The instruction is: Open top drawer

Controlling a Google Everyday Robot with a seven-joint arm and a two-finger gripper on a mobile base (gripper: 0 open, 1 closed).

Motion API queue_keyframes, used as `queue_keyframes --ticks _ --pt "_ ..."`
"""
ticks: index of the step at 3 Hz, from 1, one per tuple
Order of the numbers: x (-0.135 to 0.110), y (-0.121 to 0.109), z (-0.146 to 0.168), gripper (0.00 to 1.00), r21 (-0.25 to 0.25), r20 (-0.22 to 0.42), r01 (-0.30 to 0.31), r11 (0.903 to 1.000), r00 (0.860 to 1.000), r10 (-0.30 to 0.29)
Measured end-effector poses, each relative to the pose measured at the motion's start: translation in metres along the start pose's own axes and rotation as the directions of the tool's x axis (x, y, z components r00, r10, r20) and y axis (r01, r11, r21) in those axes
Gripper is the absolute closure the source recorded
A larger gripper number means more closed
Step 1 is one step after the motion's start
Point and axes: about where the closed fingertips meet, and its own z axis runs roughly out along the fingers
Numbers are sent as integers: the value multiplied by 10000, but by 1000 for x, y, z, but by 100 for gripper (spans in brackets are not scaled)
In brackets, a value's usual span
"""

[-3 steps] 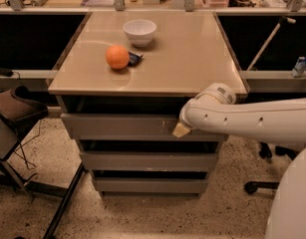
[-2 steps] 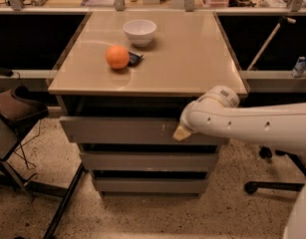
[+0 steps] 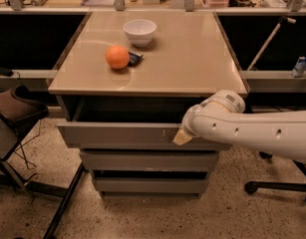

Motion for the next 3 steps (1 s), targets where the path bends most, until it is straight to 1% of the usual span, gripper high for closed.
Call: queue_keyframes --ticks 1,2,3 --pt "7 12 -10 100 -39 -97 -170 9998 9998 170" --pt "7 12 -10 100 -38 -96 -169 9999 9998 168" --pt "11 16 -15 100 59 -7 19 10000 10000 -19"
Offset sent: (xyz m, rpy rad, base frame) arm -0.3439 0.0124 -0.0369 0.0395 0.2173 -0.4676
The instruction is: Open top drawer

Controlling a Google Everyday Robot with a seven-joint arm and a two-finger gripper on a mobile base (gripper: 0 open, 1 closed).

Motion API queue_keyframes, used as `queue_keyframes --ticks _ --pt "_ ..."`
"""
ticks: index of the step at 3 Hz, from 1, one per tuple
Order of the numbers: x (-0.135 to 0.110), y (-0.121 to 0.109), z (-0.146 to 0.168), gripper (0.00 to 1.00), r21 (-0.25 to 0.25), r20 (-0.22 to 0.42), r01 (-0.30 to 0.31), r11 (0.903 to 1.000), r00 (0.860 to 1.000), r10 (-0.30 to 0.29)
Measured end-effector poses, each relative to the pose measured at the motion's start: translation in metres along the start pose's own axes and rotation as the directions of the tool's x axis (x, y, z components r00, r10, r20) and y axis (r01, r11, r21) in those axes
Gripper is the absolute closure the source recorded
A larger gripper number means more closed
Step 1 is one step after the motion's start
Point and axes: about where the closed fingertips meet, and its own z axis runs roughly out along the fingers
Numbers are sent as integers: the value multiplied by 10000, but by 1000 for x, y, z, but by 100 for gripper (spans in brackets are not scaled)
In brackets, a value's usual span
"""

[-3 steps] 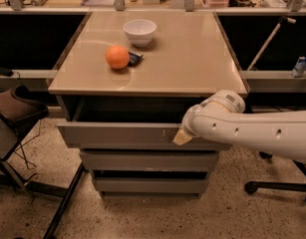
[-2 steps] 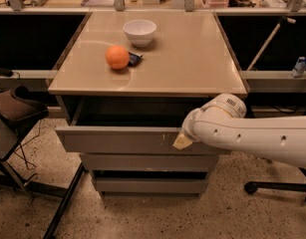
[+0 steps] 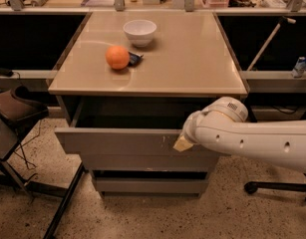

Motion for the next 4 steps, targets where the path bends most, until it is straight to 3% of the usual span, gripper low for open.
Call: queue_keyframes --ticks 4 --pt "11 22 -19 100 8 271 66 10000 9996 -66"
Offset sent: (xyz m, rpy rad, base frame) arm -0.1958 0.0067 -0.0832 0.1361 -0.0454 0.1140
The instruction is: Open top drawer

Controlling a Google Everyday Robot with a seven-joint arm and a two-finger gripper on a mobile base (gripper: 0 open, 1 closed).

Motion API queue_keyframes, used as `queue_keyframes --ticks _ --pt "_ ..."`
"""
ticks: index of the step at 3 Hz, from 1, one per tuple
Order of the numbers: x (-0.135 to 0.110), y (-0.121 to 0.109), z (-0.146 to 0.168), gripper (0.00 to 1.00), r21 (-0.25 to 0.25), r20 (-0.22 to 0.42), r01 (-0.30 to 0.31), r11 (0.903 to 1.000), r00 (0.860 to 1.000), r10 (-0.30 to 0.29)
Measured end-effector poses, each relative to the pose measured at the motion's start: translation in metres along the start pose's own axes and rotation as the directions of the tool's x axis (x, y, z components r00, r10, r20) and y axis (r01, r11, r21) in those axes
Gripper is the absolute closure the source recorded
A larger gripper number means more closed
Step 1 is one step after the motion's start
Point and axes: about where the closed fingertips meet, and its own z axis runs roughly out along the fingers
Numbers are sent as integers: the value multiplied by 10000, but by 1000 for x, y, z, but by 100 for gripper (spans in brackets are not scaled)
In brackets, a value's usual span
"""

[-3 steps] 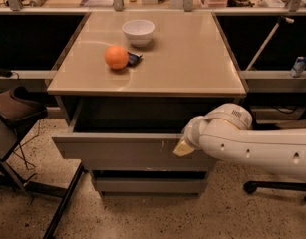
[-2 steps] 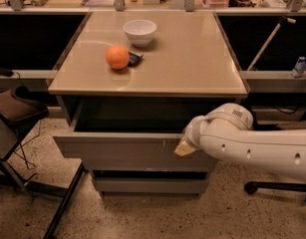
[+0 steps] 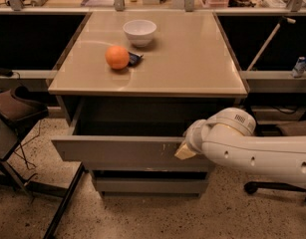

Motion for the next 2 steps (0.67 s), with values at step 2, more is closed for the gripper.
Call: queue_keyframes --ticks 2 --pt "3 9 -7 100 -32 26 -60 10000 10000 60"
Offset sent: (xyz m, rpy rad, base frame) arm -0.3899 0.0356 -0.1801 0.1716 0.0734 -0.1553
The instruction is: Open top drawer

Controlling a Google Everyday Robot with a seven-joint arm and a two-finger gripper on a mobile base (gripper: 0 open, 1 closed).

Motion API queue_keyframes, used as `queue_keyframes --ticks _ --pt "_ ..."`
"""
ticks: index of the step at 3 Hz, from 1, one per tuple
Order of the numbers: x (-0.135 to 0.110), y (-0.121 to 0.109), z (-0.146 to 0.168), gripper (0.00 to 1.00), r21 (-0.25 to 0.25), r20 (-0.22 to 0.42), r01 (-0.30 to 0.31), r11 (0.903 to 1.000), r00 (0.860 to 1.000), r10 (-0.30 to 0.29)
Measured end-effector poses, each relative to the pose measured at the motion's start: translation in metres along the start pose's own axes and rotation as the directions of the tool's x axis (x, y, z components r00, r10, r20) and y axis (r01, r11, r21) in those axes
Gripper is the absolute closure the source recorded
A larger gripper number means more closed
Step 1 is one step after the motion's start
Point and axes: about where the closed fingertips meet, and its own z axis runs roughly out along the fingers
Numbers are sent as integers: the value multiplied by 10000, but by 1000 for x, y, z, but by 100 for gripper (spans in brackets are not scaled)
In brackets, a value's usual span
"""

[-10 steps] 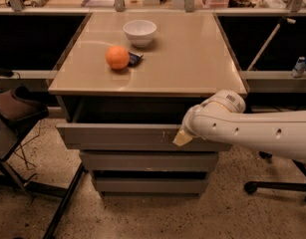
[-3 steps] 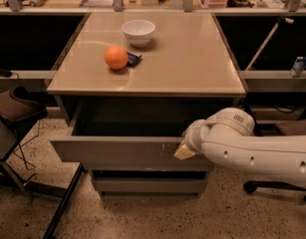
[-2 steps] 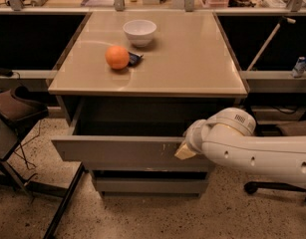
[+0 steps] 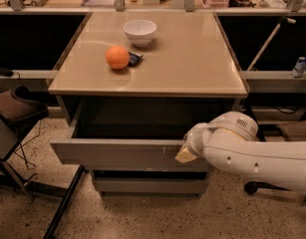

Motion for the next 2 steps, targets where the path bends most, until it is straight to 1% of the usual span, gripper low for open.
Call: queue_keyframes --ticks 1,2 --pt "5 5 -6 100 56 53 204 9998 9998 -204" --pt "4 6 -7 100 56 53 204 9998 9998 -204"
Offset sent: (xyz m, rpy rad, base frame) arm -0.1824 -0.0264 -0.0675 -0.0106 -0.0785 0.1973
